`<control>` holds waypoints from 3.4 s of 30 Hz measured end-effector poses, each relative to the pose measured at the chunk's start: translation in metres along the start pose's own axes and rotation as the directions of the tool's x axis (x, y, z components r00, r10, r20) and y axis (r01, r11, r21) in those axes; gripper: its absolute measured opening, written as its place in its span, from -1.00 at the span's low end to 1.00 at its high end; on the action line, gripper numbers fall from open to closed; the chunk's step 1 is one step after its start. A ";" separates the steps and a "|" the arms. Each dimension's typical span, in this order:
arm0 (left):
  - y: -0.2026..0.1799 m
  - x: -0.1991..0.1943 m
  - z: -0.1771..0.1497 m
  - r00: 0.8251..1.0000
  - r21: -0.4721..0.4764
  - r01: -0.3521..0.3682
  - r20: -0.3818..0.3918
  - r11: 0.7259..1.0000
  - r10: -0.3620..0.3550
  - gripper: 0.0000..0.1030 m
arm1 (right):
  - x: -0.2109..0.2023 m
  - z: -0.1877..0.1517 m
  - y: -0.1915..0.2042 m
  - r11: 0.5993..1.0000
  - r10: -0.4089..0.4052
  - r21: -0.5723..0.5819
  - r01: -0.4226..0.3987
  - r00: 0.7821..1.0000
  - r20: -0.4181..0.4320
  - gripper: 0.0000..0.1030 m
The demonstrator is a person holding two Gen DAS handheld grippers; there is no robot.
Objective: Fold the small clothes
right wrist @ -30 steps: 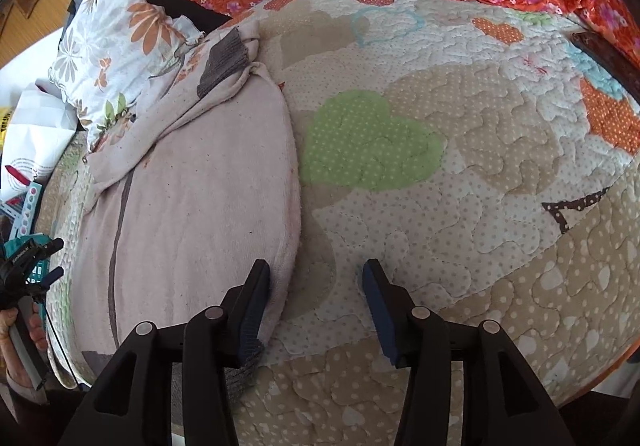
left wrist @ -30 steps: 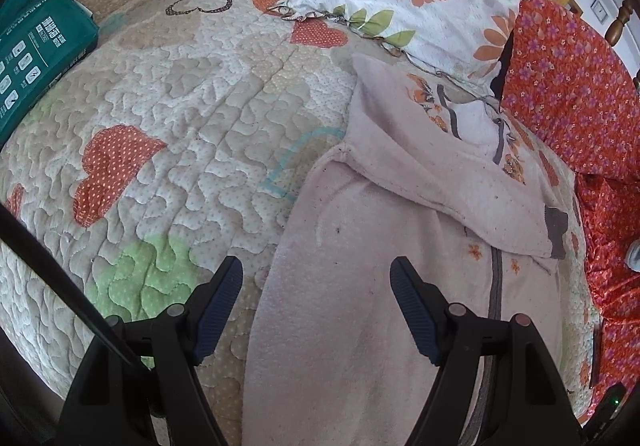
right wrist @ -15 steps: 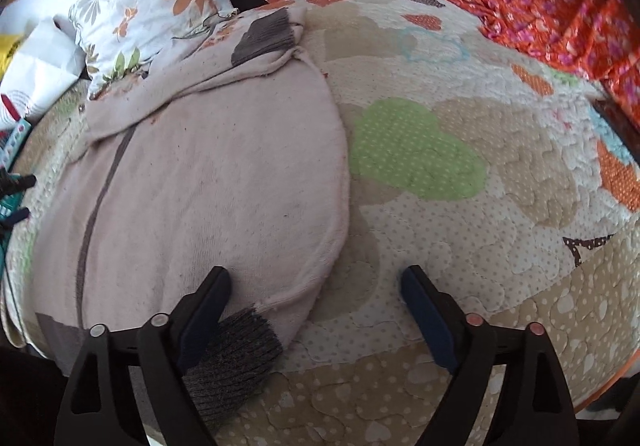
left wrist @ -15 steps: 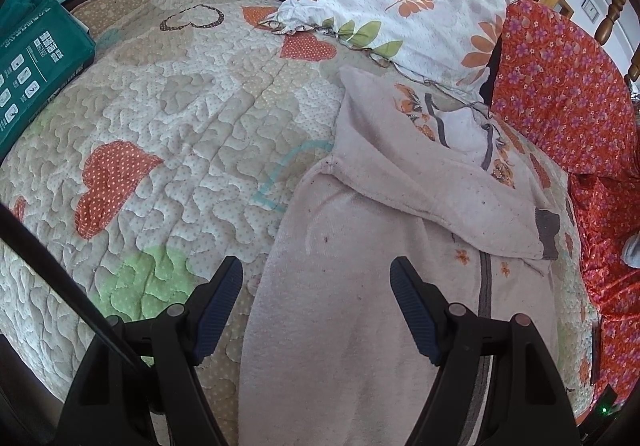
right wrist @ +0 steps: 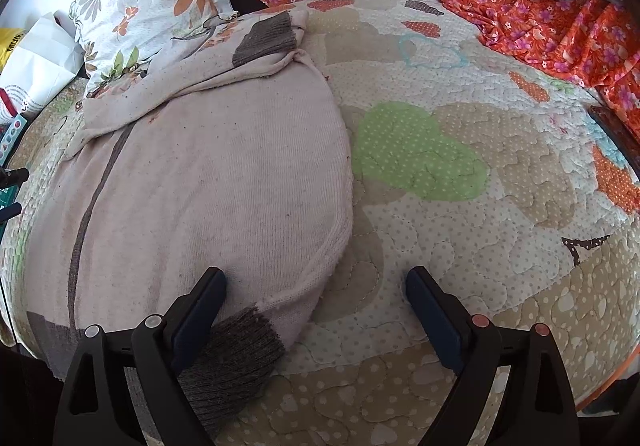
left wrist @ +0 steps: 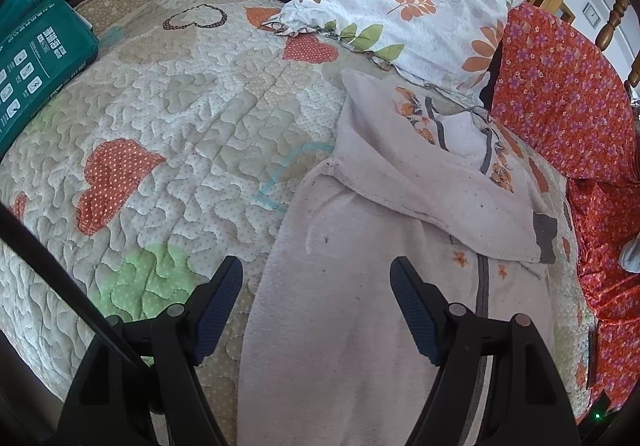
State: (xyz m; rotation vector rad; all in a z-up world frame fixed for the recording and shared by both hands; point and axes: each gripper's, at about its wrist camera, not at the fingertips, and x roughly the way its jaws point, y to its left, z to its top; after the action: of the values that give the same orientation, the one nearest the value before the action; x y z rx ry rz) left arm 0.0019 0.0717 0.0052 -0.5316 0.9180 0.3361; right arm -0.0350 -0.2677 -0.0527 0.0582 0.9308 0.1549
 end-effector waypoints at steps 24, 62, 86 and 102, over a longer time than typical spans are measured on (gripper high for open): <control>0.002 0.004 -0.002 1.000 0.006 -0.010 -0.003 1.000 0.010 0.46 | 0.003 -0.005 0.008 0.999 -0.009 -0.032 0.011 0.999 0.035 0.97; 0.025 0.020 -0.040 0.972 -0.028 0.197 -0.128 0.980 -0.198 0.52 | -0.011 0.007 -0.046 0.924 0.250 0.291 -0.250 0.968 0.037 0.79; 0.051 -0.011 -0.133 0.889 -0.176 0.383 -0.198 0.907 -0.414 0.13 | 0.010 -0.007 -0.020 0.749 0.602 0.372 -0.549 0.798 -0.034 0.32; -0.006 -0.025 -0.168 0.986 0.264 0.095 -0.155 0.960 -0.055 -0.08 | -0.005 -0.011 0.050 0.976 0.205 0.102 -0.195 0.974 -0.100 -0.01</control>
State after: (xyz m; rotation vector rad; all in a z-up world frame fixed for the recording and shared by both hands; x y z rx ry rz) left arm -0.1197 -0.0299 -0.0554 -0.3404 1.0637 0.0996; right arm -0.0525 -0.2194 -0.0496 0.2308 1.0417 0.3044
